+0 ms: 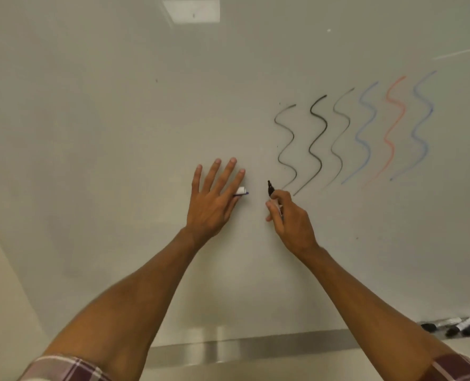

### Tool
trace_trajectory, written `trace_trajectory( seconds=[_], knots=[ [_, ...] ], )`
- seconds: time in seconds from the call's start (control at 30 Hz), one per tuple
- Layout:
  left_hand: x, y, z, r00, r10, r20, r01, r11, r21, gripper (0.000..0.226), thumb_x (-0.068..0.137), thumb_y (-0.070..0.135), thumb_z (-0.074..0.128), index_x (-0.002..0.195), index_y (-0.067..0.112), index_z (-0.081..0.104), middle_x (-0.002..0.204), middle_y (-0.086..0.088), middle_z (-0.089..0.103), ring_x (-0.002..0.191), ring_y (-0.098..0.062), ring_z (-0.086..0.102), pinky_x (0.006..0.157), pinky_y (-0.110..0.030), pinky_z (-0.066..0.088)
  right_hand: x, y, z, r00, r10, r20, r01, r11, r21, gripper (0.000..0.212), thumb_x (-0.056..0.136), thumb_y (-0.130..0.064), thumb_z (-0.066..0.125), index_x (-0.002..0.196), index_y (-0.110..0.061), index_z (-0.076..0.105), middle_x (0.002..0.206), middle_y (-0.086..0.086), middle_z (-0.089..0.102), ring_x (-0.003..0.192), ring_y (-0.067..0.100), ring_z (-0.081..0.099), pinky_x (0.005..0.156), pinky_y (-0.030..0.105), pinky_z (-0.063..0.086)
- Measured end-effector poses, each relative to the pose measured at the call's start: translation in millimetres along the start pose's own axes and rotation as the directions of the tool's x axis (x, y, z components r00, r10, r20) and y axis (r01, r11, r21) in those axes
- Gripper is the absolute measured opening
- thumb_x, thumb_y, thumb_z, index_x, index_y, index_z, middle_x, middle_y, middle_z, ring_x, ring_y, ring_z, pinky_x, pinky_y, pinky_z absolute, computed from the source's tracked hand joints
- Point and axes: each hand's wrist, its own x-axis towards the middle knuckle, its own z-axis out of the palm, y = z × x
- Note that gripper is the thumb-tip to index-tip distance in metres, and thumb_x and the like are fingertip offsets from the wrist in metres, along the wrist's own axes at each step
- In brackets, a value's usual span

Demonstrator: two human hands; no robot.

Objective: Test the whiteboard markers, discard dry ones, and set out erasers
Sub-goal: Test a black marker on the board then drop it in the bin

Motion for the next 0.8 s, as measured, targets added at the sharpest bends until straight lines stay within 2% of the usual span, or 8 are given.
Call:
trace_trajectory(
  seconds=[0.07,0.17,0.27,0.4,0.5,0.57,0.7,0.8],
  knots=[
    [30,-18,-8,0.999,0.007,-0.038,-0.006,0.999,0.032,0.049,0.104,0.039,0.040,0.148,0.017,0.039,0.157,-0.009,0.028,0.146,-0.033,0.023,0.115,-0.060,0.019,28,-12,-8,0.994,-0.093,-0.061,0.094,0.995,0.027,0.004,0.098,-0.020,0.048,0.101,-0.021,0.051,0.079,-0.003,0.063,0.065,0.003,0.063,0.059,0.032,0.053],
    [65,-44,-19,0.998,0.003,-0.069,0.001,0.999,0.053,0.050,0.105,0.038,0.039,0.150,0.016,0.036,0.159,-0.010,0.025,0.147,-0.034,0.019,0.116,-0.060,0.017,63,-24,-18,0.968,-0.186,-0.168,0.199,0.978,0.062,0.019,0.096,-0.017,0.047,0.108,-0.015,0.061,0.095,-0.002,0.062,0.078,0.005,0.059,0.066,0.020,0.048],
    [86,-65,-24,0.998,-0.018,-0.056,0.022,0.997,0.073,0.053,0.105,0.040,0.034,0.152,0.017,0.029,0.160,-0.010,0.021,0.148,-0.033,0.015,0.117,-0.058,0.013,89,-32,-24,0.935,-0.299,-0.191,0.301,0.953,-0.021,0.035,0.086,-0.008,0.054,0.120,-0.009,0.059,0.099,0.003,0.061,0.084,-0.001,0.048,0.072,0.007,0.040],
    [90,-76,-23,0.999,0.004,-0.046,0.001,0.994,0.112,0.056,0.105,0.044,0.030,0.154,0.019,0.024,0.161,-0.009,0.018,0.149,-0.032,0.012,0.119,-0.056,0.010,112,-33,-24,0.884,-0.408,-0.228,0.381,0.911,-0.157,0.044,0.079,-0.028,0.070,0.118,-0.013,0.057,0.092,0.003,0.062,0.083,0.009,0.053,0.074,0.019,0.044],
    [88,-76,-21,0.997,0.014,-0.081,-0.005,0.993,0.115,0.055,0.105,0.043,0.028,0.153,0.018,0.026,0.161,-0.009,0.019,0.149,-0.032,0.013,0.118,-0.056,0.013,121,-34,-19,0.842,-0.422,-0.335,0.390,0.906,-0.163,0.037,0.084,-0.041,0.066,0.101,-0.009,0.063,0.084,0.005,0.063,0.075,0.011,0.054,0.067,0.024,0.043],
    [88,-77,-19,0.995,0.019,-0.101,-0.008,0.993,0.114,0.054,0.105,0.042,0.030,0.153,0.018,0.027,0.160,-0.008,0.020,0.149,-0.031,0.013,0.118,-0.056,0.013,123,-37,-16,0.827,-0.379,-0.416,0.375,0.922,-0.095,0.030,0.092,-0.032,0.054,0.096,-0.005,0.065,0.081,0.007,0.065,0.070,0.014,0.057,0.063,0.031,0.047],
    [88,-77,-19,0.993,0.028,-0.118,-0.014,0.993,0.118,0.053,0.105,0.041,0.031,0.153,0.017,0.028,0.160,-0.008,0.020,0.149,-0.031,0.013,0.119,-0.055,0.014,129,-41,-9,0.850,-0.176,-0.496,0.227,0.973,0.043,0.029,0.091,-0.026,0.051,0.112,-0.007,0.058,0.081,0.004,0.063,0.062,-0.001,0.050,0.061,0.019,0.047],
    [87,-77,-17,0.992,0.030,-0.119,-0.015,0.992,0.122,0.054,0.105,0.041,0.031,0.154,0.018,0.025,0.161,-0.007,0.018,0.149,-0.030,0.012,0.119,-0.055,0.014,130,-37,-4,0.854,-0.154,-0.497,0.206,0.977,0.052,0.026,0.090,-0.027,0.053,0.106,-0.007,0.055,0.077,0.009,0.060,0.059,0.012,0.053,0.056,0.038,0.054]
  ],
)
